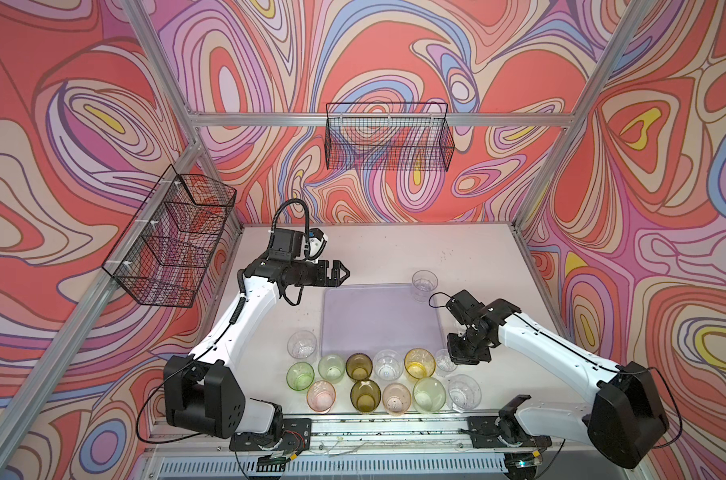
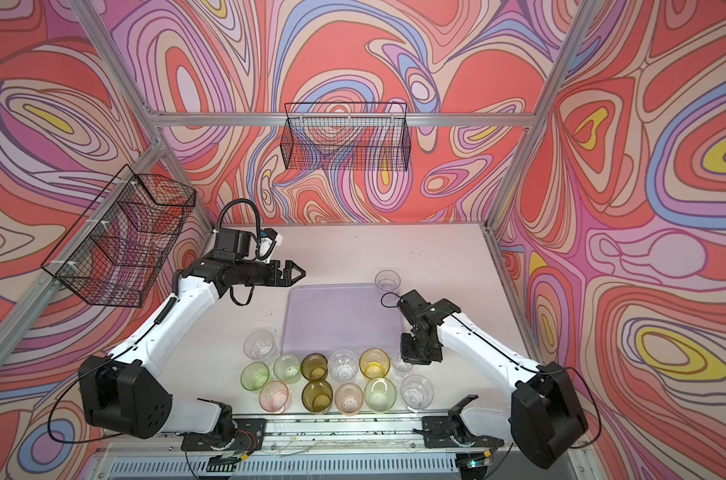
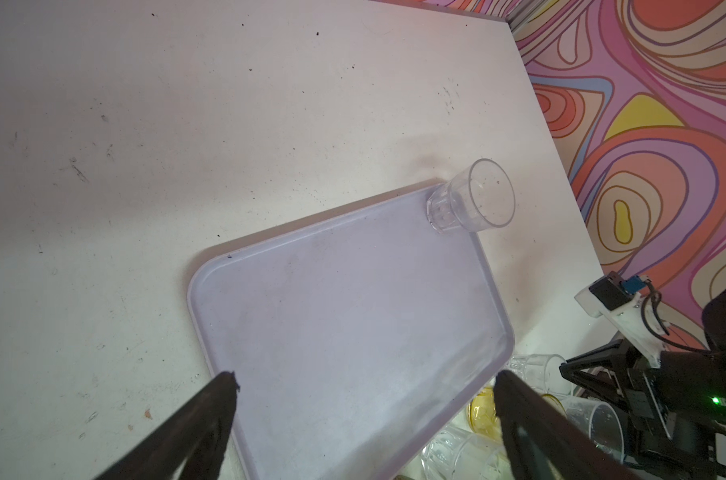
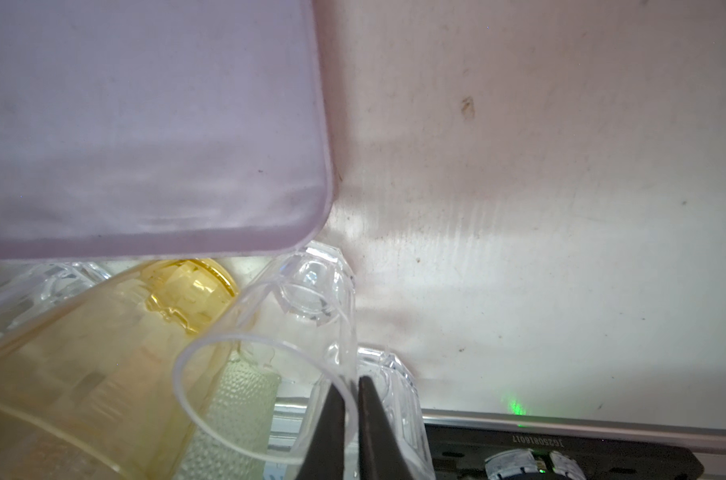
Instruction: Place the glasses into the tray
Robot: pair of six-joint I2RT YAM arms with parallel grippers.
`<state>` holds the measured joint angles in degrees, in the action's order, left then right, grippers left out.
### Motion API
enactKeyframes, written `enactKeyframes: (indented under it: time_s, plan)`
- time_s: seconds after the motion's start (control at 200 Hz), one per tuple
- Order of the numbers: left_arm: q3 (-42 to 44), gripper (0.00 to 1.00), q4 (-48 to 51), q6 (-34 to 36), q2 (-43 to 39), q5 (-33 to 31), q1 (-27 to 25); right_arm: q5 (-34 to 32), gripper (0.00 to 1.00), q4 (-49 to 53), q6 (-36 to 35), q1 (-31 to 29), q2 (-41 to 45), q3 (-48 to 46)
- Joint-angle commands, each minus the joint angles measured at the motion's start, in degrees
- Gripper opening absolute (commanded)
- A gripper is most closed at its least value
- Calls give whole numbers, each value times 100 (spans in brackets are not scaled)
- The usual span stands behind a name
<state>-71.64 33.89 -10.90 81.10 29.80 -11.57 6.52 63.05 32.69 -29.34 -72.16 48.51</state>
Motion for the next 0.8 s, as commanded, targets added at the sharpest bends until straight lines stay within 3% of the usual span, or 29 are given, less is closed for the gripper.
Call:
enactKeyframes:
  time_s: [0.0,0.225,0.796]
  plan:
    - [-131,99,120,52,-15,61,32,-168,7,116,24,-37,143,57]
    - [-131,99,104,52,-15,69,28,-229,0,266,75,-38,291,180]
    - [-149,99,137,61,-15,96,33,-887,0,938,198,-37,40,1013]
